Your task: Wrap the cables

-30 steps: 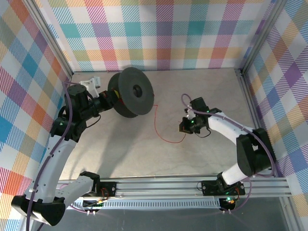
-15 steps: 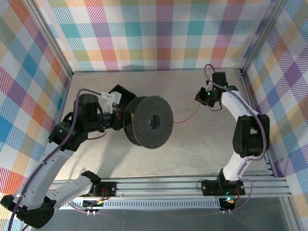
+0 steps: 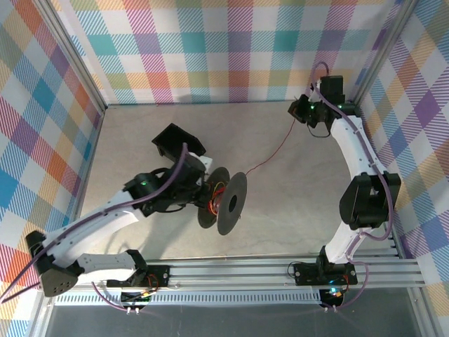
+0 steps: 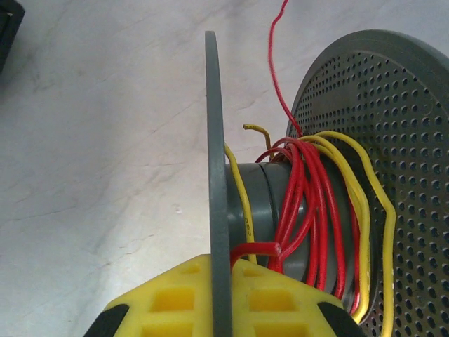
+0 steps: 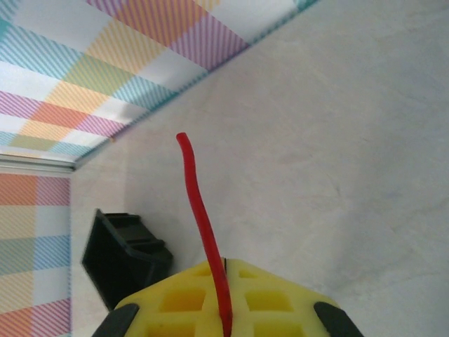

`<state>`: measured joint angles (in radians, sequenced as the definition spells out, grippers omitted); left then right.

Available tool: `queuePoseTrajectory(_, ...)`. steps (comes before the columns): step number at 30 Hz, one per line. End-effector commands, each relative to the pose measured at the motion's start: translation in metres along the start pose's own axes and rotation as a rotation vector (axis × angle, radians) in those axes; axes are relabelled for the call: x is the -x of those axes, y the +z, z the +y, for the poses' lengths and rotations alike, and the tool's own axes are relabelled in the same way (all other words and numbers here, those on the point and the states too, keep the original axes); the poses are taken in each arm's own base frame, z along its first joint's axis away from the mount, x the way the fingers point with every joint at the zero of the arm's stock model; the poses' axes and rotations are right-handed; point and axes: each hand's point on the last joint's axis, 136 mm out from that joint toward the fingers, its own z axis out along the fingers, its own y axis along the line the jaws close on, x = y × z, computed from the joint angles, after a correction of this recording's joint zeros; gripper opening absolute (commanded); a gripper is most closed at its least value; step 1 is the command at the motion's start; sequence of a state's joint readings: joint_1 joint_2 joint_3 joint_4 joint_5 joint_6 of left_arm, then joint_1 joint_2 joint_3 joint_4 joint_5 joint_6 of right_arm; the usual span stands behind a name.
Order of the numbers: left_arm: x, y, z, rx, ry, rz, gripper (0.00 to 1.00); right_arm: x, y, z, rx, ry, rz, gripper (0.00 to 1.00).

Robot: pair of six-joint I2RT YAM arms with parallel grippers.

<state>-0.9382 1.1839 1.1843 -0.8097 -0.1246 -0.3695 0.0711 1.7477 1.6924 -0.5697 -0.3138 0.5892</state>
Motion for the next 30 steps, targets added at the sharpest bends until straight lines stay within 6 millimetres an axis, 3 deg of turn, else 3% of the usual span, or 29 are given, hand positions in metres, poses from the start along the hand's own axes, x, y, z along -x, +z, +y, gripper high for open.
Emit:
queuePoseTrajectory(1, 0.011, 0.011, 0.000, 0.107, 0.052, -0.049, 0.00, 0.019, -0.027, 0.042, 0.126, 0.029, -0.044, 0.00)
queuePoseTrajectory(7, 0.008, 0.045, 0.008, 0.288, 0.116, 0.023, 0.00, 0.033, -0.061, 0.105, 0.338, 0.033, -0.064, 0.00)
queuePoseTrajectory(10, 0.012, 0.056, 0.014, 0.371, 0.127, 0.041, 0.00, 0.031, -0.081, 0.141, 0.429, 0.002, -0.064, 0.00)
queuePoseTrajectory(13, 0.021, 0.061, 0.015, 0.414, 0.115, 0.035, 0.00, 0.021, -0.100, 0.179, 0.515, -0.037, -0.048, 0.00)
queuePoseTrajectory(18, 0.043, 0.070, 0.019, 0.412, 0.022, 0.017, 0.00, -0.015, -0.126, 0.230, 0.615, -0.107, -0.006, 0.00)
queuePoseTrajectory(23, 0.063, 0.078, 0.040, 0.403, -0.129, -0.007, 0.00, -0.047, -0.150, 0.255, 0.694, -0.137, 0.019, 0.00)
queuePoseTrajectory(30, 0.083, 0.091, 0.073, 0.396, -0.344, -0.017, 0.00, -0.094, -0.179, 0.276, 0.786, -0.180, 0.052, 0.00)
